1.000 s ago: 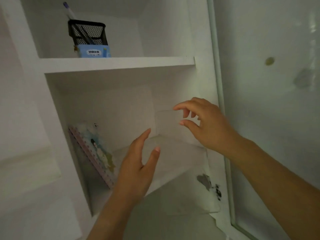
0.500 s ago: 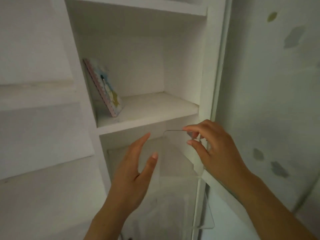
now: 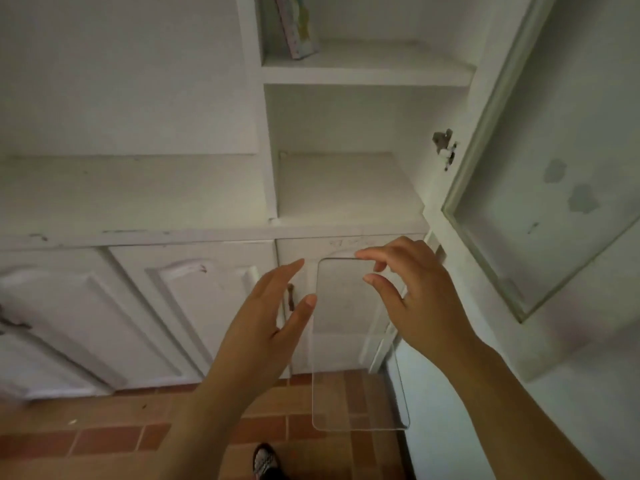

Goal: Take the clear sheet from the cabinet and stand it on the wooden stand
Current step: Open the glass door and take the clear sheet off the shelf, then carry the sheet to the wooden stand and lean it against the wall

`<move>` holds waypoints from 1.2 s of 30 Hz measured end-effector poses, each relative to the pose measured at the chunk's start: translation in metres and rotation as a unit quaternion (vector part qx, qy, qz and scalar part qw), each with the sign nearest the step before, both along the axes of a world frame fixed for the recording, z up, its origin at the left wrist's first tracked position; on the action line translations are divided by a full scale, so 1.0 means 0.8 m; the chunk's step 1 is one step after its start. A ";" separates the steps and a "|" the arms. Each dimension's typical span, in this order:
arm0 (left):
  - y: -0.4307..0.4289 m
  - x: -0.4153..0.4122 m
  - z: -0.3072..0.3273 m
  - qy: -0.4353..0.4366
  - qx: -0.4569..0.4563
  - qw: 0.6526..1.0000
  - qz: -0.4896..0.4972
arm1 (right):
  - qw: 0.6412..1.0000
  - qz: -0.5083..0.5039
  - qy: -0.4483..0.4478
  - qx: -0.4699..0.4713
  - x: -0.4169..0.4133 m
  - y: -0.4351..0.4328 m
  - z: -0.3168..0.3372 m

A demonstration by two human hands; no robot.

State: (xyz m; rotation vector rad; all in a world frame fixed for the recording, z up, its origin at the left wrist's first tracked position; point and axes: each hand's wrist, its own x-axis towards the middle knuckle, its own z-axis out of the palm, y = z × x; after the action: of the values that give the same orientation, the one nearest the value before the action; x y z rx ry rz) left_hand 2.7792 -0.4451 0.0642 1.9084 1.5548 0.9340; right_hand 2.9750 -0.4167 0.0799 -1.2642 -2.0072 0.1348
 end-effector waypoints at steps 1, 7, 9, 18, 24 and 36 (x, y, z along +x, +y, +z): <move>-0.014 -0.010 -0.001 0.003 -0.002 1.000 0.012 | 1.000 0.012 0.001 -0.007 -0.010 -0.005 -0.004; -0.083 -0.083 -0.016 -0.056 -0.022 0.990 0.128 | 0.995 0.094 0.014 -0.041 -0.095 -0.034 -0.028; -0.107 -0.109 -0.021 -0.061 -0.031 0.985 0.157 | 0.990 0.130 0.006 -0.049 -0.130 -0.044 -0.033; -0.237 -0.268 -0.032 0.001 -0.038 0.958 0.284 | 0.964 0.265 0.027 0.015 -0.322 -0.106 -0.032; -0.357 -0.412 -0.030 0.039 -0.025 0.926 0.374 | 0.930 0.364 0.040 0.028 -0.506 -0.192 -0.032; -0.588 -0.578 -0.045 0.025 -0.030 0.810 0.585 | 0.796 0.603 0.043 0.026 -0.793 -0.380 -0.038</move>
State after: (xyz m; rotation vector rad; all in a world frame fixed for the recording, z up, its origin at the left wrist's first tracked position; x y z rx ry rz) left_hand 2.3166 -0.9154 0.0280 0.7326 2.7803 1.2191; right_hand 2.3405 -0.7210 0.0494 0.2419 -2.3934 0.7080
